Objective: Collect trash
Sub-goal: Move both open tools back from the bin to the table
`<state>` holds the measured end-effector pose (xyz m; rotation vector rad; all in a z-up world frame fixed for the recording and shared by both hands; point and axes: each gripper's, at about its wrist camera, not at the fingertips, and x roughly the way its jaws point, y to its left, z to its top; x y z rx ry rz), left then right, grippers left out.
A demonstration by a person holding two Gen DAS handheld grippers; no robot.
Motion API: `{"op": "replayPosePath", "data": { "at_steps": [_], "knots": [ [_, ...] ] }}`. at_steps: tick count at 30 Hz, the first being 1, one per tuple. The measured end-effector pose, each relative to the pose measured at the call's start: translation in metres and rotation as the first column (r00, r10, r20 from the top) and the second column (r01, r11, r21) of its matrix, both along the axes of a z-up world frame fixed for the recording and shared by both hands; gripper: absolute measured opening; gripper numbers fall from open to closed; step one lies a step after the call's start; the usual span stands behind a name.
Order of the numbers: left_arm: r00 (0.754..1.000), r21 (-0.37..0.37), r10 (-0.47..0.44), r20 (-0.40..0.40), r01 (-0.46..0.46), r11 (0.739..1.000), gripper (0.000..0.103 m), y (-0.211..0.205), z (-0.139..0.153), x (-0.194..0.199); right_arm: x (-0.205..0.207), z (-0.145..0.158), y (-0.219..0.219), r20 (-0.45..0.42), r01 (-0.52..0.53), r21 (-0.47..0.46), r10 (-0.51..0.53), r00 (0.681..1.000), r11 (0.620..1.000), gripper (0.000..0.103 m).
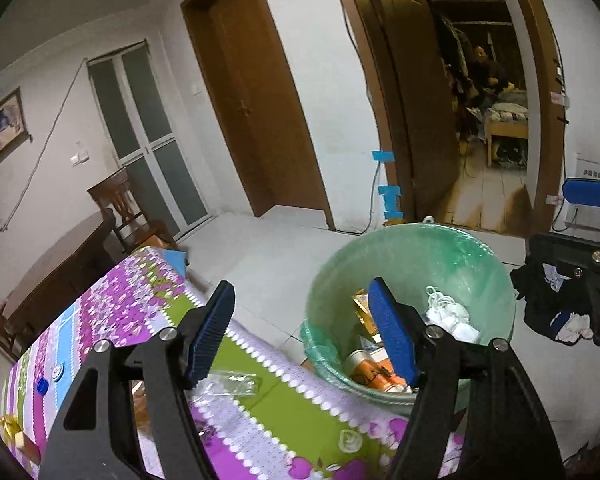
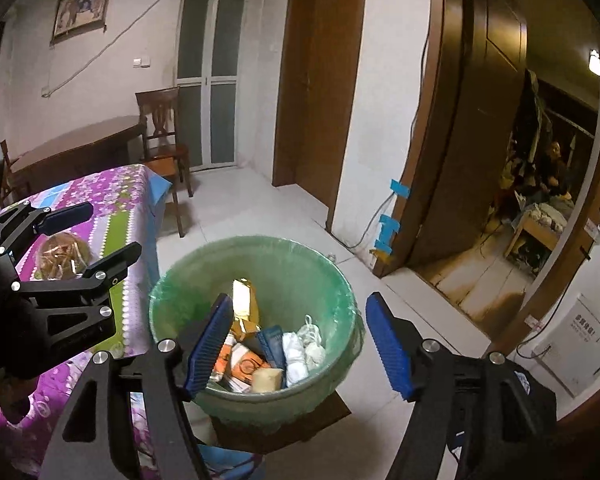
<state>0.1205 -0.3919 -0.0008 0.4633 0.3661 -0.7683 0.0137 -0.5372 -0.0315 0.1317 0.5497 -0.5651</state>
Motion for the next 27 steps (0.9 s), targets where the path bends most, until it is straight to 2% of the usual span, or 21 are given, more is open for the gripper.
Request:
{"op": "replayPosePath", "data": {
  "at_steps": [8, 12, 16, 18, 20, 22, 24, 26, 27],
  "knots": [
    [0.996, -0.04, 0.084, 0.01, -0.084, 0.996, 0.066, 0.041, 0.013, 0.012, 0.016, 0.016, 0.037, 0.036, -0.076, -0.018, 0.077, 0.996, 0.997, 0.072],
    [0.989, -0.049, 0.143, -0.034, -0.145, 0.988, 0.066, 0.078, 0.021, 0.025, 0.029, 0.021, 0.071, 0.062, -0.169, -0.008, 0.169, 0.984, 0.986, 0.075],
    [0.964, -0.069, 0.232, -0.131, -0.243, 0.968, 0.067, 0.14, 0.032, 0.053, 0.049, 0.019, 0.117, 0.065, -0.302, 0.021, 0.3, 0.952, 0.953, 0.079],
    [0.945, -0.075, 0.287, -0.159, -0.301, 0.951, 0.071, 0.171, 0.036, 0.066, 0.06, 0.016, 0.147, 0.054, -0.388, 0.028, 0.386, 0.921, 0.921, 0.08],
    [0.917, -0.082, 0.363, -0.167, -0.38, 0.921, 0.075, 0.208, 0.039, 0.079, 0.069, 0.013, 0.174, 0.045, -0.468, 0.037, 0.467, 0.883, 0.883, 0.081],
    [0.88, -0.084, 0.444, -0.168, -0.462, 0.883, 0.078, 0.246, 0.04, 0.091, 0.082, 0.009, 0.212, 0.041, -0.577, 0.065, 0.575, 0.817, 0.814, 0.082],
    [0.837, -0.073, 0.516, -0.18, -0.535, 0.842, 0.079, 0.28, 0.039, 0.105, 0.089, 0.006, 0.241, 0.043, -0.649, 0.09, 0.648, 0.761, 0.756, 0.084],
    [0.775, -0.052, 0.597, -0.208, -0.618, 0.785, 0.083, 0.321, 0.034, 0.124, 0.096, 0.006, 0.273, 0.042, -0.722, 0.11, 0.723, 0.69, 0.683, 0.086],
    [0.752, -0.045, 0.622, -0.216, -0.645, 0.763, 0.084, 0.335, 0.033, 0.13, 0.098, 0.006, 0.285, 0.039, -0.747, 0.112, 0.748, 0.662, 0.655, 0.086]
  ]
}}
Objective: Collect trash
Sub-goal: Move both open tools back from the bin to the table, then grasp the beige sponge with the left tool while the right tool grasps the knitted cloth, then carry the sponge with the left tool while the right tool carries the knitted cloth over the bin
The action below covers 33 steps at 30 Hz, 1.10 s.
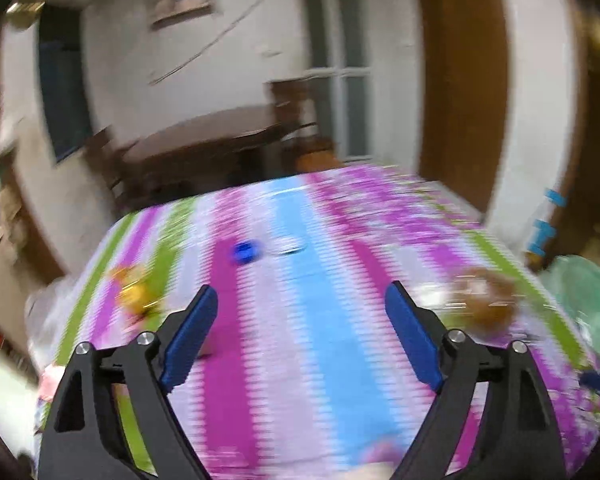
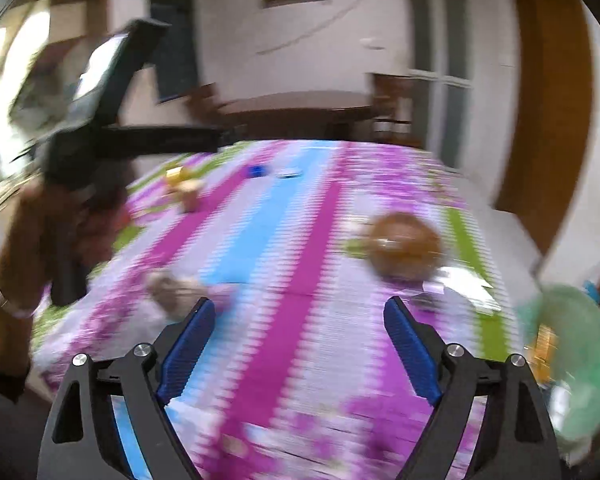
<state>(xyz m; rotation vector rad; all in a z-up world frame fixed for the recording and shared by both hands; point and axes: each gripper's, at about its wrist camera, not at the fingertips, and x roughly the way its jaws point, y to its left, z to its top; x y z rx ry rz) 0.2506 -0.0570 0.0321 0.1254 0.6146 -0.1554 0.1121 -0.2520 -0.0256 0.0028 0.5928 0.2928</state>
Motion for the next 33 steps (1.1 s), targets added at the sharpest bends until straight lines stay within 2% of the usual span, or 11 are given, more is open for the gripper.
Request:
{"op": "replayPosePath", "data": {
  "at_steps": [3, 6, 10, 12, 15, 16, 18, 20, 22, 28, 33],
  "knots": [
    [0.988, 0.003, 0.145, -0.052, -0.145, 0.989, 0.085, 0.053, -0.016, 0.027, 0.01, 0.001, 0.044, -0.021, -0.126, -0.009, 0.126, 0.992, 0.992, 0.087],
    [0.978, 0.007, 0.171, -0.121, -0.171, 0.985, 0.085, 0.072, -0.035, 0.043, 0.021, -0.004, 0.079, -0.061, -0.211, -0.041, 0.208, 0.976, 0.977, 0.087],
    [0.963, -0.021, 0.163, -0.216, -0.171, 0.985, 0.085, 0.084, -0.066, 0.063, 0.057, -0.02, 0.114, -0.156, -0.224, -0.082, 0.209, 0.965, 0.971, 0.087],
    [0.958, -0.013, 0.172, -0.229, -0.179, 0.984, 0.085, 0.084, -0.075, 0.069, 0.074, -0.029, 0.122, -0.209, -0.225, -0.062, 0.208, 0.956, 0.972, 0.083],
    [0.951, 0.018, 0.199, -0.236, -0.2, 0.98, 0.085, 0.087, -0.085, 0.081, 0.09, -0.038, 0.127, -0.259, -0.225, -0.067, 0.201, 0.945, 0.972, 0.068],
    [0.95, 0.019, 0.202, -0.239, -0.203, 0.979, 0.077, 0.087, -0.087, 0.083, 0.095, -0.043, 0.128, -0.271, -0.228, -0.061, 0.204, 0.941, 0.972, 0.061],
    [0.942, 0.016, 0.207, -0.263, -0.21, 0.978, 0.065, 0.088, -0.093, 0.087, 0.101, -0.049, 0.124, -0.271, -0.225, -0.053, 0.202, 0.941, 0.973, 0.059],
    [0.933, 0.002, 0.204, -0.295, -0.213, 0.977, 0.045, 0.089, -0.101, 0.09, 0.102, -0.05, 0.124, -0.264, -0.23, -0.051, 0.209, 0.942, 0.972, 0.054],
    [0.933, -0.019, 0.189, -0.305, -0.205, 0.979, 0.033, 0.089, -0.106, 0.09, 0.1, -0.049, 0.121, -0.252, -0.229, -0.041, 0.212, 0.944, 0.973, 0.051],
    [0.956, 0.066, 0.242, -0.163, -0.234, 0.97, 0.029, 0.074, -0.08, 0.067, 0.091, -0.041, 0.104, -0.219, -0.201, 0.003, 0.196, 0.956, 0.98, 0.048],
    [0.978, 0.075, 0.206, -0.036, -0.202, 0.976, 0.029, 0.046, -0.042, 0.036, 0.071, -0.019, 0.072, -0.162, -0.143, 0.025, 0.145, 0.976, 0.989, 0.048]
  ]
}}
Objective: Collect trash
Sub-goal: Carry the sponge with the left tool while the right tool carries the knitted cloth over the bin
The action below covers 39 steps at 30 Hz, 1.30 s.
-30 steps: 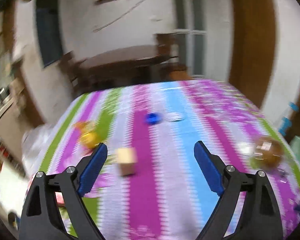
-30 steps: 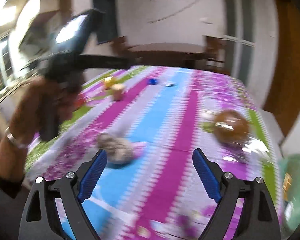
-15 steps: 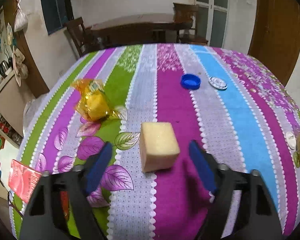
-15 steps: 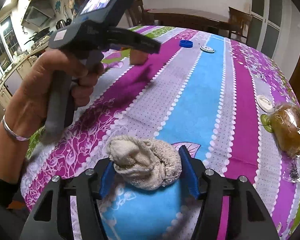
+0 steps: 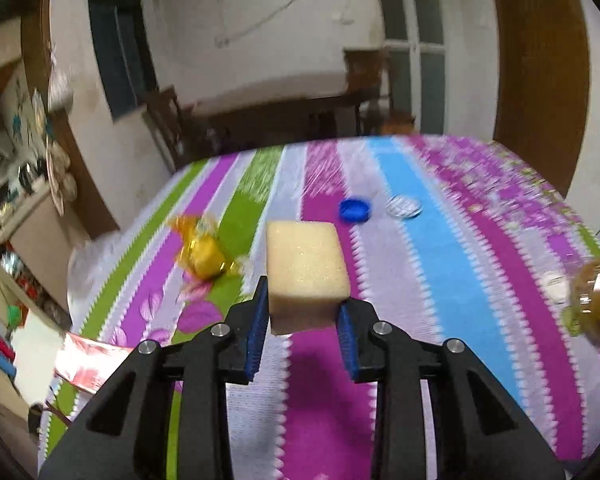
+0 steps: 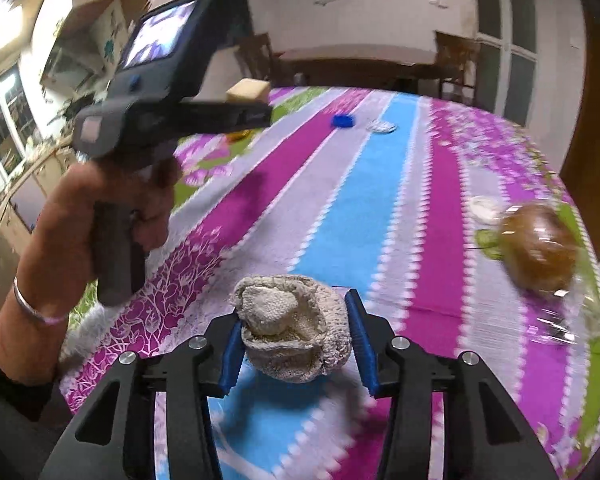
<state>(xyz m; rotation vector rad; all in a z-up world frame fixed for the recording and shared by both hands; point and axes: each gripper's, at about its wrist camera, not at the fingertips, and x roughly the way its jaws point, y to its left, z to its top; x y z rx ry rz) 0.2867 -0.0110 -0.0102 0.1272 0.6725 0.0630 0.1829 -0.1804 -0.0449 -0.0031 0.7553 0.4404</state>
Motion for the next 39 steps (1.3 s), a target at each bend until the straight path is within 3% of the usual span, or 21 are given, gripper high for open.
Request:
{"op": "replayPosePath", "data": {
  "at_steps": [3, 8, 15, 24, 28, 39],
  "knots": [
    [0.996, 0.023, -0.064, 0.058, 0.063, 0.998, 0.029, -0.03, 0.019, -0.019, -0.014, 0.015, -0.029, 0.037, 0.059, 0.014, -0.06, 0.998, 0.998, 0.048],
    [0.977, 0.031, -0.194, 0.09, 0.192, 0.981, 0.029, -0.084, 0.038, -0.036, -0.037, 0.035, -0.092, 0.066, 0.19, 0.042, -0.192, 0.979, 0.981, 0.048],
    [0.918, 0.088, -0.376, 0.124, 0.367, 0.926, 0.029, -0.175, 0.046, -0.062, -0.071, 0.053, -0.194, 0.085, 0.411, 0.003, -0.41, 0.908, 0.912, 0.048],
    [0.802, 0.153, -0.591, 0.094, 0.574, 0.804, 0.029, -0.288, 0.035, -0.096, -0.105, 0.049, -0.323, 0.019, 0.631, -0.075, -0.632, 0.775, 0.772, 0.048],
    [0.755, 0.145, -0.653, 0.066, 0.64, 0.755, 0.029, -0.32, 0.032, -0.104, -0.116, 0.044, -0.367, -0.024, 0.69, -0.088, -0.694, 0.72, 0.719, 0.048],
    [0.633, 0.145, -0.774, -0.027, 0.768, 0.624, 0.029, -0.403, 0.012, -0.132, -0.135, 0.036, -0.424, -0.09, 0.745, -0.12, -0.754, 0.65, 0.656, 0.048]
  ]
}}
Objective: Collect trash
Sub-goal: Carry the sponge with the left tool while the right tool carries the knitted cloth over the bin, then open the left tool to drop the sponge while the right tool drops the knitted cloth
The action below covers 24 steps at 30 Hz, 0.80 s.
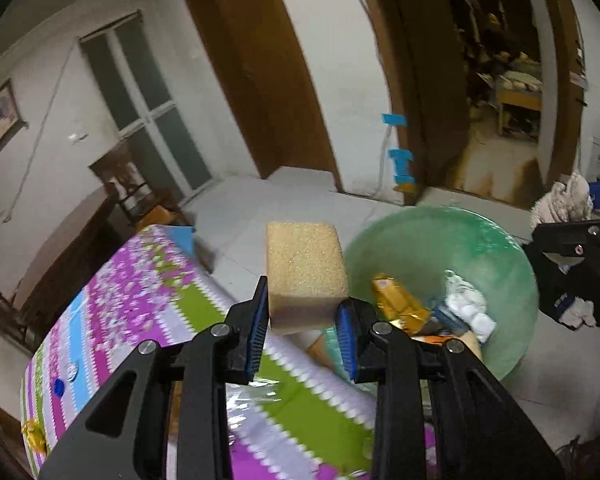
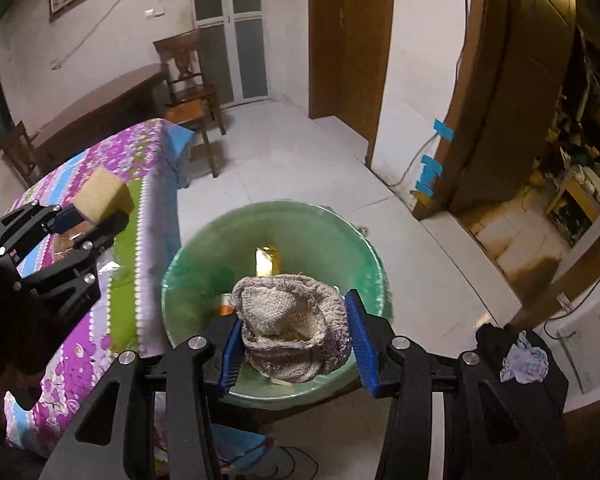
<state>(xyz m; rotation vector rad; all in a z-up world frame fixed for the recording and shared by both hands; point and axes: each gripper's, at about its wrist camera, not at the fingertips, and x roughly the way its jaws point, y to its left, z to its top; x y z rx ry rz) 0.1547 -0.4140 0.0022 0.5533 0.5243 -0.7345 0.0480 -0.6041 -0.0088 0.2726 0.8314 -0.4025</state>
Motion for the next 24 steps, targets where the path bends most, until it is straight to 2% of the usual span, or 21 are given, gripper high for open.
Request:
{"op": "replayPosePath", "data": {
  "at_steps": [9, 13, 20, 24],
  "knots": [
    [0.995, 0.064, -0.066, -0.074, 0.071, 0.995, 0.029, -0.033, -0.023, -0.001, 0.011, -0.027, -0.03, -0.054, 0.033, 0.082, -0.028, 0.998, 0.996, 0.048],
    [0.994, 0.089, -0.072, -0.082, 0.08, 0.993, 0.029, -0.04, -0.032, -0.003, 0.014, -0.036, -0.035, -0.063, 0.03, 0.097, -0.024, 0.998, 0.995, 0.048],
    [0.992, 0.108, -0.074, -0.103, 0.085, 0.991, 0.029, -0.047, -0.039, -0.003, 0.022, -0.042, -0.038, -0.069, 0.023, 0.109, -0.015, 0.998, 0.994, 0.049],
    [0.984, 0.098, -0.085, -0.159, 0.102, 0.99, 0.029, -0.048, -0.042, 0.005, 0.029, -0.044, -0.04, -0.077, 0.015, 0.117, -0.006, 0.997, 0.993, 0.049]
  ]
}}
